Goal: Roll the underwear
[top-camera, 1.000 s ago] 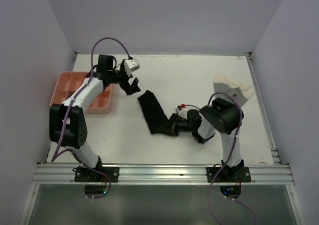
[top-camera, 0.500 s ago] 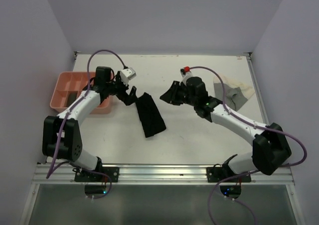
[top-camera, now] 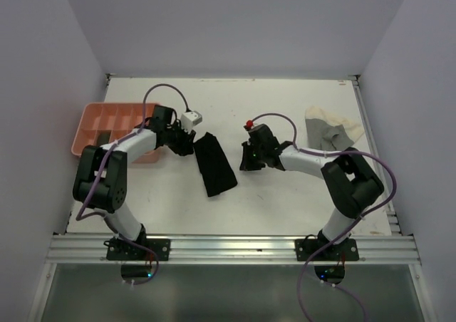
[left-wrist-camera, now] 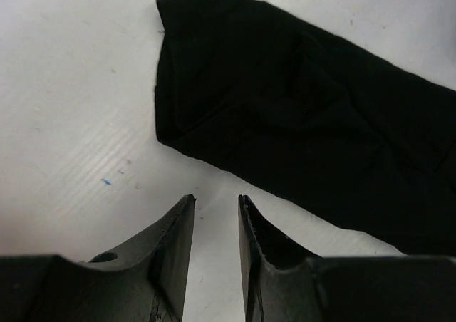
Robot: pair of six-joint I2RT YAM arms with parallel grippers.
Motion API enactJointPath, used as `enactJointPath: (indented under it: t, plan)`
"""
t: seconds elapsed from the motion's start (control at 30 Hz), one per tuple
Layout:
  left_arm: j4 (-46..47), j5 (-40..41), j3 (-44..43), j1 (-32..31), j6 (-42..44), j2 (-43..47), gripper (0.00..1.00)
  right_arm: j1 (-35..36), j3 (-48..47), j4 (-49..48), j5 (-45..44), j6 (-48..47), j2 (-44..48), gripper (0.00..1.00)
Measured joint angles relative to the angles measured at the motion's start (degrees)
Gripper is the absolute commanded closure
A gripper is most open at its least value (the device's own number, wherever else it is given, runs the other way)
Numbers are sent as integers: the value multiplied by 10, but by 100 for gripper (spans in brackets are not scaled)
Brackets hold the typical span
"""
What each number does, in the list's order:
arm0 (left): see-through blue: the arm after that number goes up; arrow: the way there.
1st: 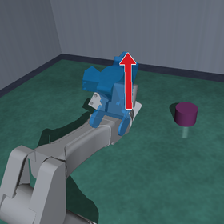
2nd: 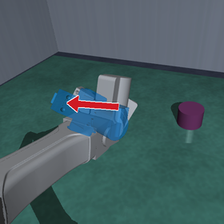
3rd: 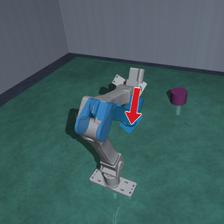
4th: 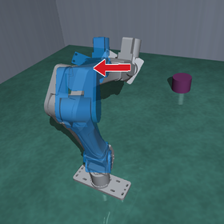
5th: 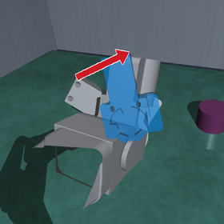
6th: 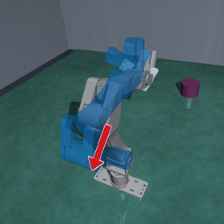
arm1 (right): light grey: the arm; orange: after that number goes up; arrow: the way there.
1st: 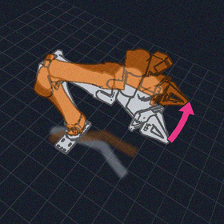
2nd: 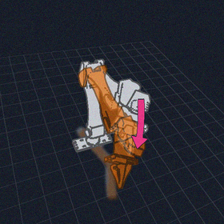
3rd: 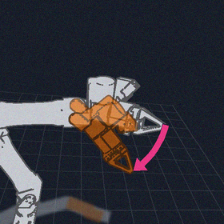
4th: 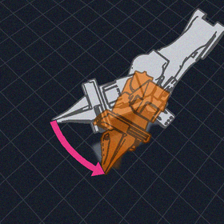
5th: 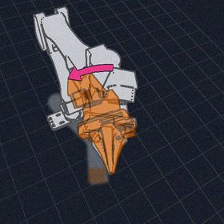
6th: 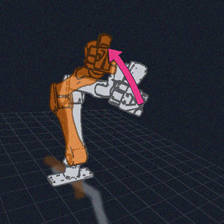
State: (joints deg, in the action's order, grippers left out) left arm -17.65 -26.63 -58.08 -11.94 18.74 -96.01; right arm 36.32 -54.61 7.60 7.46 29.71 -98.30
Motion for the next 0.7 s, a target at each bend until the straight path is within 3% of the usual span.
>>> enactJointPath:
  t: [0.2,0.43,0.53,0.67,0.7]
  plan:
    - [3,23,-19,-29,-7,-70,64,30,30,-49,7,8,-16,100]
    - [9,26,-97,-67,-14,-132,55,116,76,-155,9,68,-16,100]
    - [13,25,-144,-87,-16,-165,40,172,87,-181,-5,102,-16,100]
    - [16,31,-207,-106,-21,-200,0,232,89,-183,-31,131,-12,100]
    - [18,36,-221,-108,-24,-203,0,240,93,-179,-41,135,-6,100]
